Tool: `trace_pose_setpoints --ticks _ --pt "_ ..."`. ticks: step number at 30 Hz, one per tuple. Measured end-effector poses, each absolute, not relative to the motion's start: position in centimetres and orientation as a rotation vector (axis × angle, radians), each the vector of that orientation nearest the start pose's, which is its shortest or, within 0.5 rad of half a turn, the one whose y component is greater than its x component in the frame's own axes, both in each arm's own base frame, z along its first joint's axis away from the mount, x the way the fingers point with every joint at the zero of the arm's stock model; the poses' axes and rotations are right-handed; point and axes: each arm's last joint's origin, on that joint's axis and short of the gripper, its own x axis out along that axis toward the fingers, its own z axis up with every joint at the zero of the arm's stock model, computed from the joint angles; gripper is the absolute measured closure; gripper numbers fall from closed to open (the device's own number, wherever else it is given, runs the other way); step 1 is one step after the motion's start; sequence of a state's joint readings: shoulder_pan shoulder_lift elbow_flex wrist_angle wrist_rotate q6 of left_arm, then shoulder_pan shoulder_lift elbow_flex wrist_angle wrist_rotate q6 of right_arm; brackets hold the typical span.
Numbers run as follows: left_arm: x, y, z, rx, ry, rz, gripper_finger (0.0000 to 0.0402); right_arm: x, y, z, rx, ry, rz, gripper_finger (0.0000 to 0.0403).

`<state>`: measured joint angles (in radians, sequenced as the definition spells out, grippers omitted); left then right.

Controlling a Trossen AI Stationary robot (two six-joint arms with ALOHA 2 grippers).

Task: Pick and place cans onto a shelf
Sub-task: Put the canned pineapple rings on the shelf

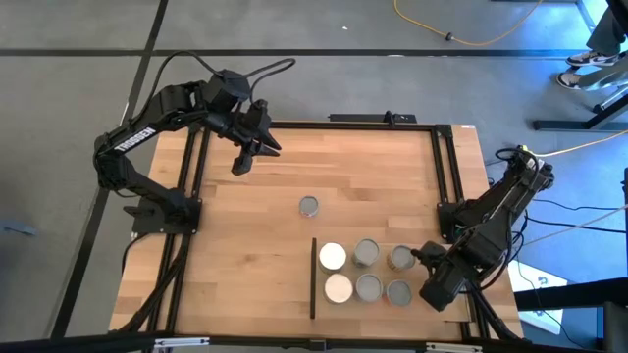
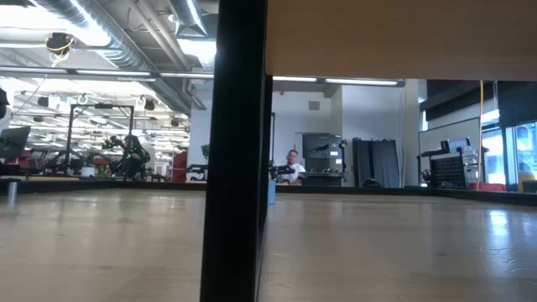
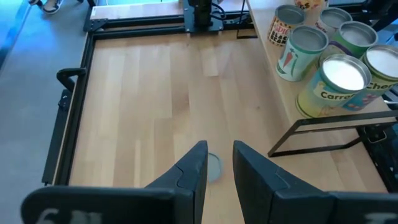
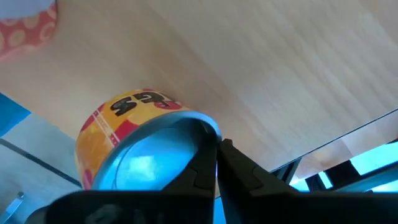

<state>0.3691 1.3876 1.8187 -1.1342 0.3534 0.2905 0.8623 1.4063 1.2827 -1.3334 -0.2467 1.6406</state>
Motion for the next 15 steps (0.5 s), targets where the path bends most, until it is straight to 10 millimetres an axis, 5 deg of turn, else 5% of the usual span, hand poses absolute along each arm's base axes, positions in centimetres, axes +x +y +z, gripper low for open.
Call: trace_pose_setpoints --ticks 15 --pt "22.92 7.79 45.86 0.031 0.651 -0.080 0.0333 15.61 18.08 29.82 0.814 1.715 -0.468 0.0388"
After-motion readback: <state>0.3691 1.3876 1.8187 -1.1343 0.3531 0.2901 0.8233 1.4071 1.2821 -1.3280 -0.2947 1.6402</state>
